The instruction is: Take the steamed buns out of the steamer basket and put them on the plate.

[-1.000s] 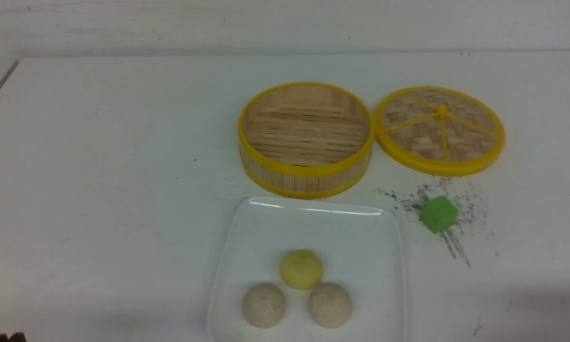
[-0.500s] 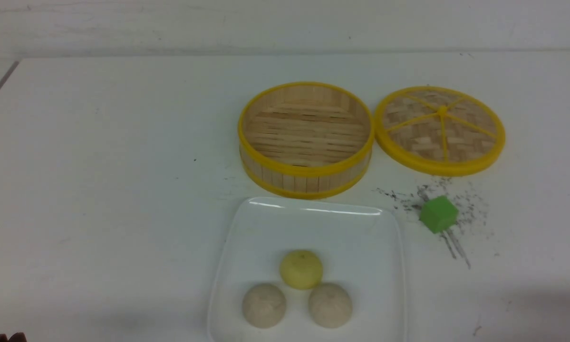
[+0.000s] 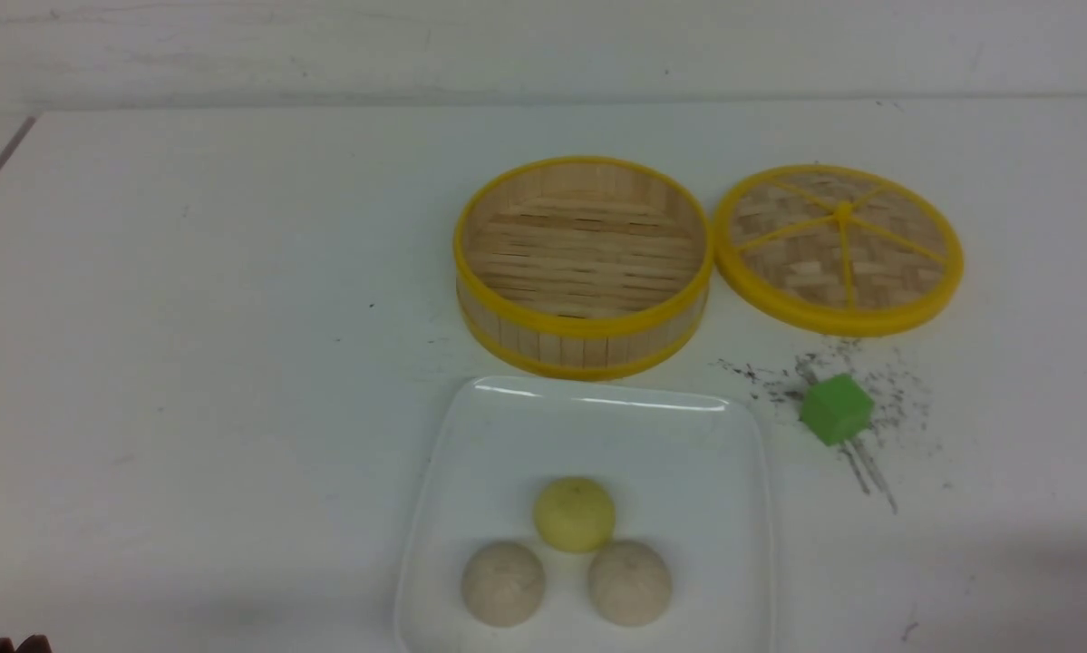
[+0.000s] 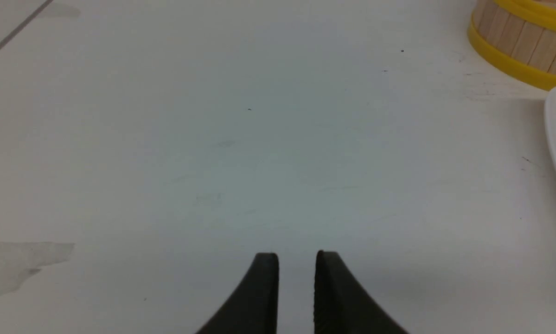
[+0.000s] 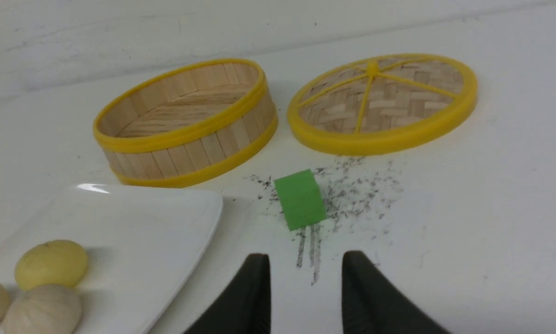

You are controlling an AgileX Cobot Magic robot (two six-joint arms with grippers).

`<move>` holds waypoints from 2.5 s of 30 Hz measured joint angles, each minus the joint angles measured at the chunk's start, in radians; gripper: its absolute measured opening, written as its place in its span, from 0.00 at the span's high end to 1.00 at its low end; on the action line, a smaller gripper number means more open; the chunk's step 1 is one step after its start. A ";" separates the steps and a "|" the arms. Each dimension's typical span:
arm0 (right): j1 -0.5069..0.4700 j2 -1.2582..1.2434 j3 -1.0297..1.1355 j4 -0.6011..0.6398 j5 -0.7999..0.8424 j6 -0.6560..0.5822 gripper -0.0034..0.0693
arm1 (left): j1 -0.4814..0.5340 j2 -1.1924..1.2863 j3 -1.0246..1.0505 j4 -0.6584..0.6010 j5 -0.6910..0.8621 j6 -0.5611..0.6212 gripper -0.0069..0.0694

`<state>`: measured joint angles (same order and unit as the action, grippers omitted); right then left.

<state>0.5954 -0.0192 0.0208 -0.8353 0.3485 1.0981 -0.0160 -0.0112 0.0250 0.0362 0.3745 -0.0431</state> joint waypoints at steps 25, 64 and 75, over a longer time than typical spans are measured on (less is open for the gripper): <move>0.000 0.041 -0.030 -0.046 -0.298 0.278 0.62 | 0.000 0.000 0.000 0.000 0.000 0.000 0.69; -0.339 0.007 -0.007 0.858 0.071 -1.144 0.62 | 0.000 -0.001 -0.001 -0.002 0.001 0.000 0.65; -0.761 0.007 -0.006 0.894 0.068 -1.126 0.62 | 0.000 -0.001 -0.001 -0.002 0.001 0.000 0.63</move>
<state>-0.1654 -0.0125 0.0150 0.0586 0.4162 -0.0276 -0.0160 -0.0120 0.0242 0.0342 0.3756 -0.0431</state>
